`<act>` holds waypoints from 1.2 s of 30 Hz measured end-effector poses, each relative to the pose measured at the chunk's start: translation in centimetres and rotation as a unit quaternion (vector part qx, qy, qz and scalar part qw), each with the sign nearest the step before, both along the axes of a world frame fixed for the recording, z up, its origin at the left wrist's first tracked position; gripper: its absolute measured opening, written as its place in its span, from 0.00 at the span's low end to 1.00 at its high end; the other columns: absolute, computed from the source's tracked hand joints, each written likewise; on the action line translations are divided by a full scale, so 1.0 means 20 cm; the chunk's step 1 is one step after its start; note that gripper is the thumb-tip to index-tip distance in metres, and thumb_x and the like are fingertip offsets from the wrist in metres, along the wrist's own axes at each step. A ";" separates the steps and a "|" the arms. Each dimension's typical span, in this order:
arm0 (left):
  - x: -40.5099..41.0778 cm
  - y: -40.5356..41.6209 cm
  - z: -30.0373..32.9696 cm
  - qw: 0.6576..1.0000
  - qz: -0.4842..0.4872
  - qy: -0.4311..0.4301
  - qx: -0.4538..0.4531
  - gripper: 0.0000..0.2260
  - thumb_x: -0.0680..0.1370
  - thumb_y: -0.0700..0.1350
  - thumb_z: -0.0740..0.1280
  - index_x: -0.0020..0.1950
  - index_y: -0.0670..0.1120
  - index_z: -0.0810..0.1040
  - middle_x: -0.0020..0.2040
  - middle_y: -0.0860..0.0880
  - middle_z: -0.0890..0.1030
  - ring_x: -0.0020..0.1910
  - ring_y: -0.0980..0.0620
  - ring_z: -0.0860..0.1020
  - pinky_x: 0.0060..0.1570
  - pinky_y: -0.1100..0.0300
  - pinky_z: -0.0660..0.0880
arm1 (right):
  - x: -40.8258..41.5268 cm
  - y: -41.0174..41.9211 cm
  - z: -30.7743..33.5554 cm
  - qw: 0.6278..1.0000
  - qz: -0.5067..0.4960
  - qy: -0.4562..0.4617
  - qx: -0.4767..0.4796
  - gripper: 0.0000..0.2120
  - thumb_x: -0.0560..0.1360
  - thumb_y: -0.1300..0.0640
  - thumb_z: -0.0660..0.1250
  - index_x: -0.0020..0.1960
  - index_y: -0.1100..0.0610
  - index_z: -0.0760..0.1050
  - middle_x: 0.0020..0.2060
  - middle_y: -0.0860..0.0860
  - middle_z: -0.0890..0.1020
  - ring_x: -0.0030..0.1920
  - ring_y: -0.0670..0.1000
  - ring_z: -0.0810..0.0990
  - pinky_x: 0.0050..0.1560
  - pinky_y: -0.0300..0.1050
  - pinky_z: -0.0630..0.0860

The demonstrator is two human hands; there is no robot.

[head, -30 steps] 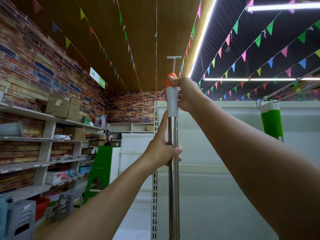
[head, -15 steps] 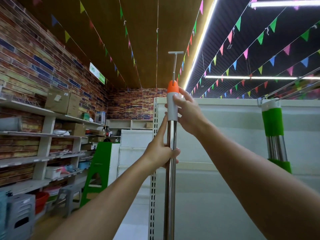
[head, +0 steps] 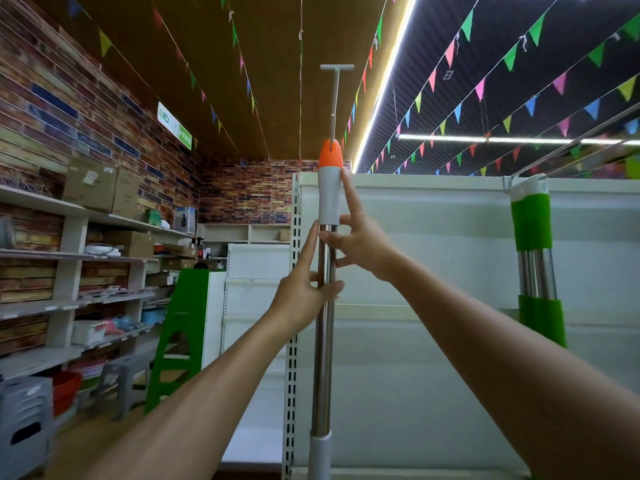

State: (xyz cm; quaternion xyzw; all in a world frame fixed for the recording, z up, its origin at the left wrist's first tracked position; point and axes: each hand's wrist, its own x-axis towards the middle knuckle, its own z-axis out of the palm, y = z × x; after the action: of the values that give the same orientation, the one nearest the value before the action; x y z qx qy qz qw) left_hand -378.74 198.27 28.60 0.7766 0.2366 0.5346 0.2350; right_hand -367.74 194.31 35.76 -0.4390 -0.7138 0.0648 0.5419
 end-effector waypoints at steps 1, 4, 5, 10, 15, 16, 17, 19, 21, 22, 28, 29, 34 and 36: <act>0.01 0.01 -0.02 1.000 0.023 0.008 0.017 0.40 0.78 0.46 0.67 0.69 0.73 0.40 0.61 0.45 0.79 0.47 0.51 0.81 0.45 0.58 0.77 | 0.00 0.01 -0.01 1.000 -0.015 -0.014 0.005 0.46 0.76 0.65 0.65 0.74 0.34 0.37 0.61 0.61 0.73 0.50 0.60 0.81 0.40 0.55 0.82; 0.03 0.03 -0.09 0.996 0.057 0.060 0.044 0.40 0.79 0.47 0.65 0.65 0.73 0.33 0.61 0.46 0.79 0.41 0.54 0.77 0.41 0.60 0.74 | 0.01 0.02 -0.05 0.997 -0.042 -0.060 0.017 0.46 0.77 0.65 0.64 0.74 0.37 0.35 0.59 0.61 0.74 0.48 0.60 0.80 0.34 0.45 0.81; 0.03 0.04 -0.11 0.994 0.059 0.080 0.042 0.41 0.79 0.46 0.64 0.64 0.73 0.32 0.62 0.46 0.78 0.41 0.54 0.77 0.41 0.59 0.75 | 0.02 0.02 -0.07 0.997 -0.042 -0.067 0.017 0.46 0.77 0.66 0.64 0.74 0.37 0.35 0.58 0.59 0.74 0.47 0.60 0.80 0.32 0.44 0.80; 0.03 0.09 -0.16 0.991 0.069 0.112 0.035 0.44 0.79 0.43 0.64 0.61 0.74 0.28 0.61 0.46 0.78 0.40 0.54 0.78 0.39 0.60 0.76 | 0.03 0.09 -0.10 0.997 -0.049 -0.060 0.017 0.45 0.77 0.68 0.62 0.74 0.37 0.36 0.56 0.55 0.72 0.42 0.54 0.78 0.29 0.43 0.79; 0.03 0.15 -0.18 0.990 0.069 0.125 0.012 0.45 0.78 0.43 0.66 0.64 0.74 0.29 0.52 0.47 0.78 0.39 0.56 0.77 0.38 0.60 0.76 | 0.04 0.16 -0.10 0.999 -0.039 -0.029 -0.022 0.44 0.78 0.67 0.62 0.74 0.34 0.38 0.53 0.56 0.73 0.47 0.57 0.80 0.37 0.53 0.82; 0.03 0.17 -0.20 0.990 0.064 0.126 0.006 0.46 0.78 0.43 0.67 0.64 0.75 0.30 0.49 0.49 0.77 0.40 0.55 0.78 0.40 0.59 0.78 | 0.05 0.17 -0.09 0.999 -0.029 -0.023 -0.035 0.44 0.78 0.67 0.62 0.74 0.34 0.38 0.52 0.58 0.75 0.47 0.56 0.80 0.38 0.54 0.82; 0.03 0.19 -0.22 0.991 0.057 0.121 -0.004 0.46 0.77 0.43 0.67 0.64 0.75 0.31 0.49 0.50 0.76 0.42 0.54 0.78 0.42 0.57 0.79 | 0.06 0.19 -0.08 0.999 -0.015 -0.016 -0.048 0.45 0.77 0.68 0.62 0.74 0.34 0.38 0.52 0.60 0.76 0.47 0.56 0.80 0.39 0.55 0.82; 0.03 0.22 -0.26 0.994 0.037 0.097 -0.027 0.46 0.76 0.44 0.69 0.67 0.75 0.33 0.50 0.50 0.76 0.48 0.51 0.79 0.44 0.54 0.81 | 0.09 0.22 -0.07 0.997 0.017 0.003 -0.071 0.46 0.77 0.69 0.62 0.74 0.33 0.38 0.48 0.59 0.78 0.47 0.55 0.81 0.41 0.55 0.82; 0.02 0.26 -0.30 0.994 0.008 0.090 -0.064 0.45 0.76 0.44 0.69 0.69 0.74 0.38 0.52 0.49 0.77 0.51 0.50 0.79 0.40 0.57 0.81 | 0.11 0.24 -0.06 0.995 0.043 0.023 -0.089 0.47 0.76 0.70 0.62 0.74 0.33 0.39 0.45 0.57 0.79 0.47 0.54 0.81 0.41 0.53 0.82; 0.02 0.28 -0.33 0.992 -0.012 0.093 -0.090 0.42 0.76 0.44 0.70 0.71 0.72 0.42 0.54 0.48 0.77 0.52 0.49 0.79 0.41 0.57 0.81 | 0.12 0.26 -0.05 0.994 0.052 0.035 -0.093 0.47 0.76 0.70 0.62 0.74 0.33 0.39 0.46 0.58 0.79 0.48 0.55 0.81 0.41 0.53 0.82; 0.01 0.33 -0.38 0.966 -0.126 0.046 -0.223 0.11 0.78 0.41 0.67 0.60 0.48 0.73 0.51 0.45 0.80 0.49 0.45 0.83 0.46 0.51 0.81 | 0.13 0.35 -0.06 0.977 0.149 0.142 -0.056 0.36 0.79 0.62 0.61 0.74 0.32 0.49 0.54 0.58 0.79 0.51 0.58 0.82 0.53 0.62 0.79; 0.01 0.33 -0.37 0.964 -0.134 0.043 -0.227 0.11 0.78 0.41 0.66 0.60 0.47 0.73 0.49 0.46 0.81 0.47 0.46 0.83 0.45 0.52 0.81 | 0.14 0.36 -0.07 0.975 0.160 0.146 -0.048 0.34 0.80 0.62 0.60 0.74 0.33 0.49 0.53 0.58 0.79 0.50 0.57 0.82 0.53 0.61 0.79; 0.04 0.39 -0.38 0.960 -0.146 0.036 -0.235 0.11 0.78 0.40 0.66 0.60 0.44 0.74 0.46 0.47 0.81 0.45 0.46 0.83 0.43 0.52 0.82 | 0.17 0.40 -0.08 0.971 0.186 0.148 -0.037 0.33 0.80 0.62 0.59 0.74 0.33 0.51 0.49 0.58 0.78 0.47 0.56 0.80 0.50 0.57 0.81; 0.05 0.42 -0.38 0.961 -0.142 0.034 -0.237 0.10 0.78 0.41 0.66 0.59 0.45 0.74 0.46 0.47 0.81 0.46 0.45 0.83 0.45 0.51 0.81 | 0.17 0.43 -0.08 0.973 0.179 0.141 -0.032 0.33 0.80 0.62 0.58 0.74 0.33 0.50 0.50 0.59 0.78 0.47 0.56 0.80 0.49 0.56 0.81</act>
State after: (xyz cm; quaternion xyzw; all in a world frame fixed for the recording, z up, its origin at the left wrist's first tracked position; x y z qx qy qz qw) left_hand -377.66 206.77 21.07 0.7419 0.2517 0.3978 0.4775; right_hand -364.33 202.86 34.12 -0.3074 -0.6947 0.2451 0.6023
